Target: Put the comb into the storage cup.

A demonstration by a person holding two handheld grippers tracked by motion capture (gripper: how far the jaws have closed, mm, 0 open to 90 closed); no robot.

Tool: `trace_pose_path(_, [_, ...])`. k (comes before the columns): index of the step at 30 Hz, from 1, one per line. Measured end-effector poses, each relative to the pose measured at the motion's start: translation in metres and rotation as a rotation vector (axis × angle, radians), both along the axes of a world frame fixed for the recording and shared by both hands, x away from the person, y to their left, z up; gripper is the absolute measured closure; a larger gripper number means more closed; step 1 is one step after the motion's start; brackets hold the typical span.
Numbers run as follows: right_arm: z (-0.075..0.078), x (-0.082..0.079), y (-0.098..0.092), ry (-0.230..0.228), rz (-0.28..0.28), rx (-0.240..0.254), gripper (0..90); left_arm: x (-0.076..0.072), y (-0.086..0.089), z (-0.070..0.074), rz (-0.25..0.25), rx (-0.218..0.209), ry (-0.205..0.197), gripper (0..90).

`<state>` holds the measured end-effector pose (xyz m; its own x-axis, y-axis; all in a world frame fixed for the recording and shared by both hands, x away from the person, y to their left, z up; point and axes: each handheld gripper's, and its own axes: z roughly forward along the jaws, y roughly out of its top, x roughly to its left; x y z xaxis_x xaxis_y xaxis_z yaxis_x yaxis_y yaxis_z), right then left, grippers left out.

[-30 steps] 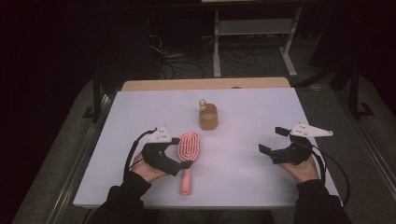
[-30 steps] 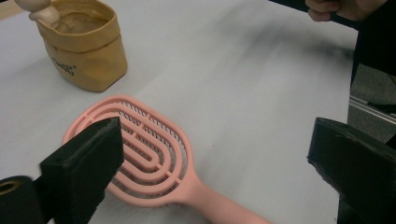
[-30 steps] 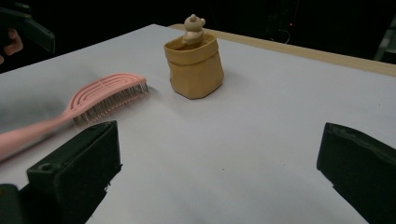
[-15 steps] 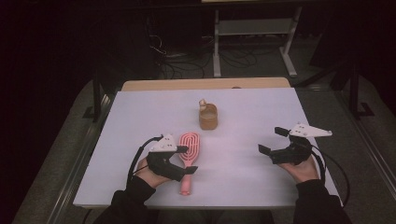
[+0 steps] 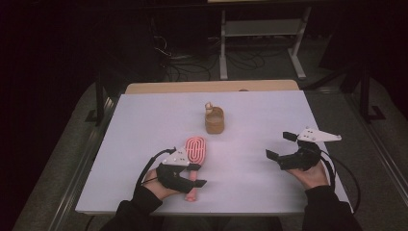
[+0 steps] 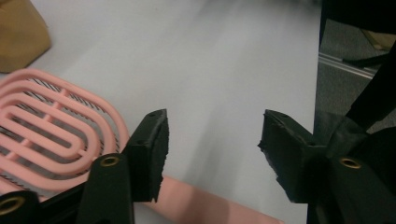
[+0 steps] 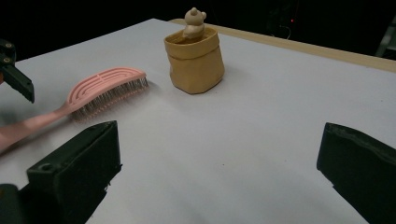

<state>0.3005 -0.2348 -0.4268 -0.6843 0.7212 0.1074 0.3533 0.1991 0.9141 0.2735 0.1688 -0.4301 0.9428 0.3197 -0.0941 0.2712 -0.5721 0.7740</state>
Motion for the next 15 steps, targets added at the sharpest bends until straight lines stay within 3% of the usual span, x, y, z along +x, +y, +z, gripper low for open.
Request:
trace_pose_path(6, [-0.001, 0.0, 0.0, 0.009, 0.003, 0.002, 0.0, -0.002, -0.006, -0.003, -0.013, 0.032, -0.004, 60.3])
trace_pose_path(9, [-0.001, 0.0, 0.0, 0.011, 0.006, 0.003, 0.0, -0.005, -0.012, -0.007, -0.053, 0.082, -0.02, 71.8])
trace_pose_path(15, [-0.002, 0.0, 0.001, 0.015, 0.008, 0.003, 0.0, -0.007, -0.016, -0.012, -0.093, 0.111, -0.011, 89.1])
